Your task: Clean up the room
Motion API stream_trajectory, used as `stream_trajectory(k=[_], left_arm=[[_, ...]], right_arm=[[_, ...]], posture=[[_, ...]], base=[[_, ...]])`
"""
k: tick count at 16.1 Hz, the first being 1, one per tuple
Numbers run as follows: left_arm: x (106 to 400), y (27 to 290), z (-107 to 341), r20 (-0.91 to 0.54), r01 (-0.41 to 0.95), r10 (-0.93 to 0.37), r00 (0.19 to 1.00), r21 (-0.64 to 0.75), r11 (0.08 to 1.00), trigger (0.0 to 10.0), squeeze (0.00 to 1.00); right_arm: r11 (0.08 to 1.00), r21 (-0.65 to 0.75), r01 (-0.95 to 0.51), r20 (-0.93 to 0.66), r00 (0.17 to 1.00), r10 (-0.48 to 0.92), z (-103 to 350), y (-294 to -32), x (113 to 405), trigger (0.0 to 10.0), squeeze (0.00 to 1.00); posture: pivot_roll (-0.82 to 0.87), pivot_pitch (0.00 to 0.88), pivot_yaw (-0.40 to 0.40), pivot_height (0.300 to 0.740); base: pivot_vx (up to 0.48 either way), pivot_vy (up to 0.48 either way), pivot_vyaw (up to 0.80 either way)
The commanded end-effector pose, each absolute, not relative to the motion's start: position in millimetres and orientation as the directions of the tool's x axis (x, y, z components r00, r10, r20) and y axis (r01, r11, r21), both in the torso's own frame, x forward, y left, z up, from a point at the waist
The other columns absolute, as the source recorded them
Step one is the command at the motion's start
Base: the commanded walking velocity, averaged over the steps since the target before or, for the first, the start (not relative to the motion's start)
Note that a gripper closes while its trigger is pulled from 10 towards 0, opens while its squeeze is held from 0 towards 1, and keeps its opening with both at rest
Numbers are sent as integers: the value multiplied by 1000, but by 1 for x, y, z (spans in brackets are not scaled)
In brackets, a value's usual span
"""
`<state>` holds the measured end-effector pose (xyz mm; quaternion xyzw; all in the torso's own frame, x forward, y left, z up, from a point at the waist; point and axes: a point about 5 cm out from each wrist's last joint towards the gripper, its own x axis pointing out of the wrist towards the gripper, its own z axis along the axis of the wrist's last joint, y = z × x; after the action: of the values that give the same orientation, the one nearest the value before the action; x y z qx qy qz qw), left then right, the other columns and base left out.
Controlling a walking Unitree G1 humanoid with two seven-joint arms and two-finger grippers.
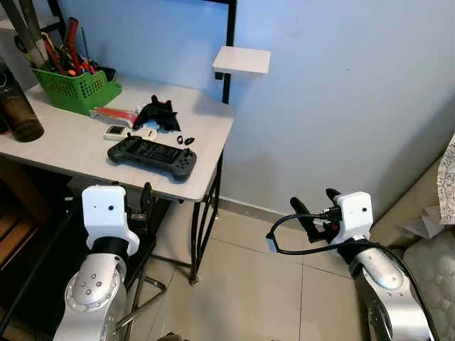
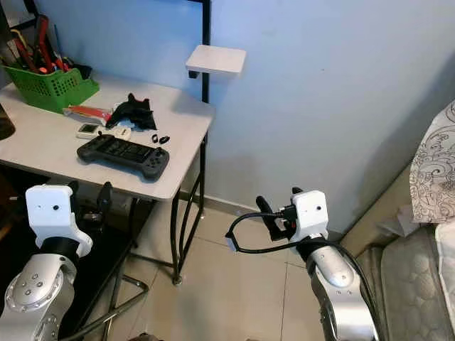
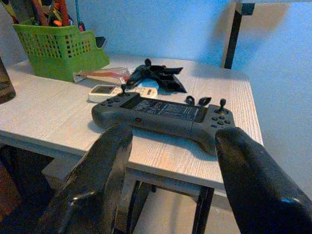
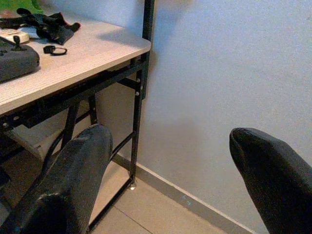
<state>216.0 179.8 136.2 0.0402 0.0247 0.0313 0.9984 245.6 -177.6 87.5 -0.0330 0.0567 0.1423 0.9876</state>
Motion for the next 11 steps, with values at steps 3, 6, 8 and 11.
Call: stream_trajectory(k=[3,6,8,11], left_arm=[[243,174,151,-4,2,-2,1000,-60,998,10000,0],[217,202,147,-41,-151,150,988,-16,988,10000,0],[213,193,151,-54,-49,50,997,15,999,10000,27],[258,201,169,-63,147,-140,988,125,981,10000,0]], right_arm=[[950,103,-296,-129,943,308,107,-164,278,10000,0],[906,168,-388,-226,880,419,91,-142,285,10000,0],[927,185,-327,-108,931,350,118,-151,296,10000,435],[974,164,-159,-115,977,179,95,-161,296,10000,1000]], posture=[[53,0,-119,732],[261,0,-271,732],[214,0,-196,732],[5,0,116,732]], base=[[0,0,0],[0,0,0],[0,0,0],[0,0,0]])
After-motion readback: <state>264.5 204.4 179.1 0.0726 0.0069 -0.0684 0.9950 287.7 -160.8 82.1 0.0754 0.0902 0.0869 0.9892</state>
